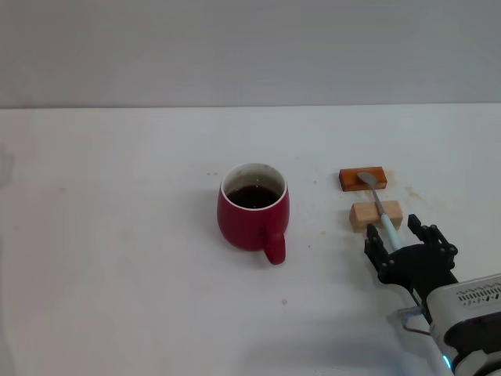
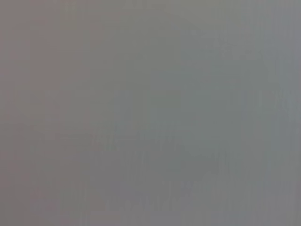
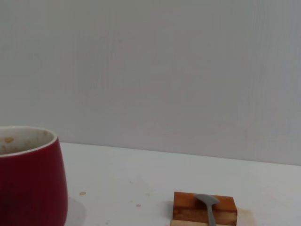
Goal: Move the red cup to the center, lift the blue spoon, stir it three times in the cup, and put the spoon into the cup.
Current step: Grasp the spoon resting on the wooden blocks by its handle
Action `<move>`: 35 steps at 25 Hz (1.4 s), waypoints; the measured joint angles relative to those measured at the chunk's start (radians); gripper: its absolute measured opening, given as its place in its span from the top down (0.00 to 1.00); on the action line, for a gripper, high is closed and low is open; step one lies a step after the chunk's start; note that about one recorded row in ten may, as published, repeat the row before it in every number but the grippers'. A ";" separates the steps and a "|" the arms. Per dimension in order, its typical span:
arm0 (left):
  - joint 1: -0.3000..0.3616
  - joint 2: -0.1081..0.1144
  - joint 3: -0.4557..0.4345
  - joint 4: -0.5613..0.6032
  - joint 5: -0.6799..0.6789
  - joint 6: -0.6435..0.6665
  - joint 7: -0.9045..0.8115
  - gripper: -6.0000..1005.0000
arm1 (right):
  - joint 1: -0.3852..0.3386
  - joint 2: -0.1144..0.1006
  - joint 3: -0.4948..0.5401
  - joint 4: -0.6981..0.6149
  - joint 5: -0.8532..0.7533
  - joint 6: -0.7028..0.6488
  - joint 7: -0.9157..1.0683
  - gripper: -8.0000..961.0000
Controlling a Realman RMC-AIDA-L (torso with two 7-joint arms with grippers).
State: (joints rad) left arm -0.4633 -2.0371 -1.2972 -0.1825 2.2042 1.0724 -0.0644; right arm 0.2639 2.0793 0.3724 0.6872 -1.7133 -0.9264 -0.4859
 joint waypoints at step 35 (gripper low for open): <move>0.006 0.000 0.000 0.000 0.002 0.007 0.000 0.14 | 0.003 0.001 0.000 0.002 0.000 0.000 0.001 0.59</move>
State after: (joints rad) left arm -0.4571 -2.0371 -1.2977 -0.1825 2.2059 1.0796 -0.0644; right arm 0.2666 2.0800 0.3727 0.6888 -1.7134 -0.9265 -0.4847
